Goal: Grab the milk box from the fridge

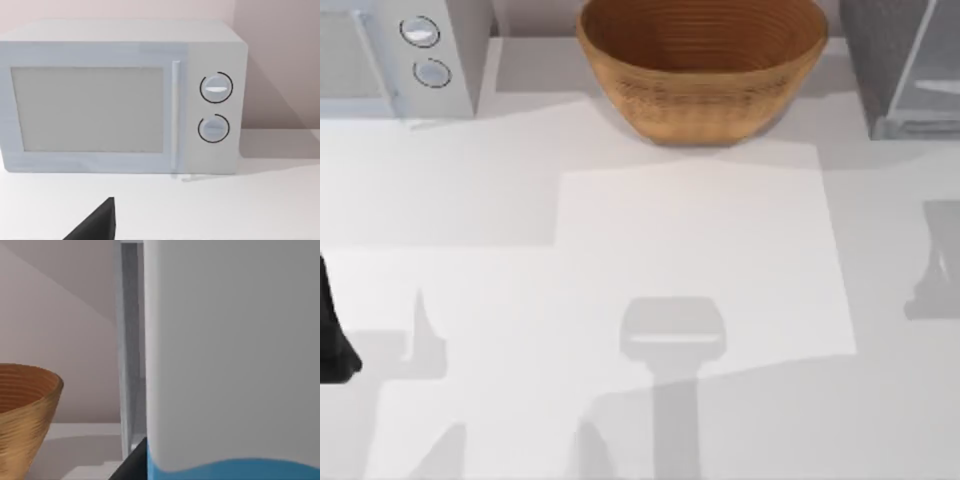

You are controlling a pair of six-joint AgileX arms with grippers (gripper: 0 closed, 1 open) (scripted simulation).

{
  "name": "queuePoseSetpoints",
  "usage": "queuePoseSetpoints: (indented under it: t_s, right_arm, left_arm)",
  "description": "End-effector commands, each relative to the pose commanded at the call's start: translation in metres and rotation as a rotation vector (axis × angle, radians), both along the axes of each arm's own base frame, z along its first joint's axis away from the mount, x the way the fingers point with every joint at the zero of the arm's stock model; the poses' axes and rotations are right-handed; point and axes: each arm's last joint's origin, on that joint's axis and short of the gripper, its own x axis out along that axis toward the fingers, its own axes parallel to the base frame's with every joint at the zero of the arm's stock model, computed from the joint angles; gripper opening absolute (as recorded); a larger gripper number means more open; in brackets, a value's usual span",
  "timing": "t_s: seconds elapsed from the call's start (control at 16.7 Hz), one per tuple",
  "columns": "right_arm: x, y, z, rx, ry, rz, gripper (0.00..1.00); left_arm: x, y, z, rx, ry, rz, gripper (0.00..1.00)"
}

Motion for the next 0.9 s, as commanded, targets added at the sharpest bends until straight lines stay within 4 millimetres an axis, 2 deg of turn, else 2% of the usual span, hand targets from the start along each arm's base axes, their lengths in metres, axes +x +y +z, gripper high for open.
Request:
queuePoseSetpoints:
  t_s: [0.18,0.42,0.9]
  right_arm:
    - [-0.023,0.006,-0.03,0.004,0.017,0.004,0.0]
    - [-0.032,0.009,-0.057,0.002,0.04,0.007,0.0]
    - [-0.033,0.01,-0.058,0.002,0.036,0.014,0.0]
  left_arm:
    - [0.0,0.0,0.0,0.0,0.0,0.0,1.0]
    - [0.0,0.0,0.0,0.0,0.0,0.0,1.0]
    - [0.0,0.0,0.0,0.0,0.0,0.0,1.0]
